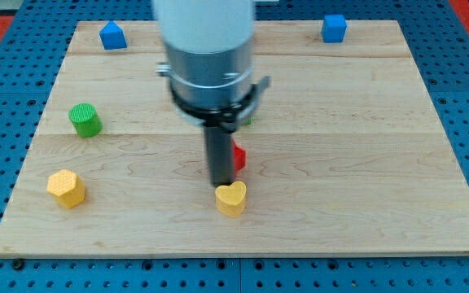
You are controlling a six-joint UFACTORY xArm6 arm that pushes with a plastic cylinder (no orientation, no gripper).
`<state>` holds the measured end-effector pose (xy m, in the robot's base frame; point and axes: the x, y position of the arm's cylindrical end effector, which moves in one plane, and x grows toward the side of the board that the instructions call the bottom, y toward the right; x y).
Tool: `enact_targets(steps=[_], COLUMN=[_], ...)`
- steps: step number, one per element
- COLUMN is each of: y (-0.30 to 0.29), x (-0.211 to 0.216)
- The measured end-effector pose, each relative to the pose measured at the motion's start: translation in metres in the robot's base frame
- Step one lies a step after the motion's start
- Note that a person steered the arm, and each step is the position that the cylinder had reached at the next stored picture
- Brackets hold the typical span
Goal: Move the green circle towards the top left
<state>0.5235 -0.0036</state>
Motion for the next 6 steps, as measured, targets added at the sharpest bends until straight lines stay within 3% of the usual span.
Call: enact_targets(steps=[1,2,3,4,5,6], y=[-0.009,-0.121,-0.135,-0.21,-0.233,-0.164], x=[0.01,0.013,-0.006,-0.049,-0.078,-0.092])
